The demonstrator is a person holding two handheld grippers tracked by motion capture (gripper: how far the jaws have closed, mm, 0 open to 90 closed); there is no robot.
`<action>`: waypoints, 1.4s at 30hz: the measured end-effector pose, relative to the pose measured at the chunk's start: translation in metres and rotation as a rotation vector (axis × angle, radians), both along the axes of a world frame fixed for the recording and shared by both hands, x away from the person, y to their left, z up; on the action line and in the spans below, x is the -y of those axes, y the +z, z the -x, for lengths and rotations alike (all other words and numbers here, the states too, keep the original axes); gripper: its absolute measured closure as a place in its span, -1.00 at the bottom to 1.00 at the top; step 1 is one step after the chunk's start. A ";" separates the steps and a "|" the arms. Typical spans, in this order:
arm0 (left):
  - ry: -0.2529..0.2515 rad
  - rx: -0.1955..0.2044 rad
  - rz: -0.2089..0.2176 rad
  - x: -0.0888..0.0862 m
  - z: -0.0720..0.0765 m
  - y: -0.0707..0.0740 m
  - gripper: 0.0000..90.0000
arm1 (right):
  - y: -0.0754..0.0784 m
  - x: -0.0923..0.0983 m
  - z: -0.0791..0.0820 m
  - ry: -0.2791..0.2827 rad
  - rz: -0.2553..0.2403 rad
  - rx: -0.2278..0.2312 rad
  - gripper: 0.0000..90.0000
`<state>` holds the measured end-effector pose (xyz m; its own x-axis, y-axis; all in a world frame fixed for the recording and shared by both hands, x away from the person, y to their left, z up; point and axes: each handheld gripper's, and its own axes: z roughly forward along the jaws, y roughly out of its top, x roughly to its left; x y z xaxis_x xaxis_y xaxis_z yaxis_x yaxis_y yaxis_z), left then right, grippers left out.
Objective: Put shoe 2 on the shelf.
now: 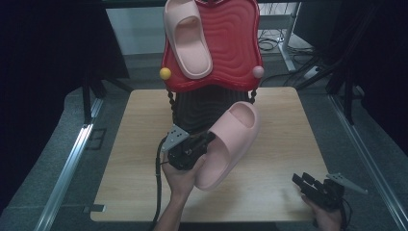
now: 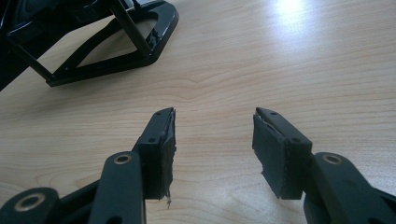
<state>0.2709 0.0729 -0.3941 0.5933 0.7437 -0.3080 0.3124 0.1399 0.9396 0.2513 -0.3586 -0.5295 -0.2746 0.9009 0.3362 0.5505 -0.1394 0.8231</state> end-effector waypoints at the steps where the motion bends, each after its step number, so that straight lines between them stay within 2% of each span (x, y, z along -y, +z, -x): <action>1: 0.000 0.005 0.006 0.000 -0.001 0.003 0.88 | 0.000 0.000 0.000 0.001 -0.001 0.000 0.10; 6: 0.000 0.020 0.019 -0.002 -0.002 0.014 0.88 | -0.001 0.002 0.000 -0.003 0.003 0.003 0.10; 9: -0.007 0.028 0.045 -0.003 -0.004 0.020 0.88 | -0.002 0.000 0.000 0.000 0.001 -0.007 0.10; 15: 0.007 0.054 0.059 -0.008 -0.004 0.035 0.88 | -0.001 0.000 0.000 0.000 0.002 -0.001 0.10; 26: 0.035 0.072 0.089 -0.013 -0.022 0.059 0.88 | -0.002 0.000 0.000 0.000 -0.002 -0.003 0.10; 31: 0.033 0.069 0.130 -0.017 -0.033 0.072 0.88 | -0.002 0.000 0.001 -0.001 -0.005 -0.002 0.10; 42: 0.079 0.107 0.119 -0.014 -0.053 0.110 0.88 | -0.003 -0.001 0.001 0.003 0.005 -0.002 0.10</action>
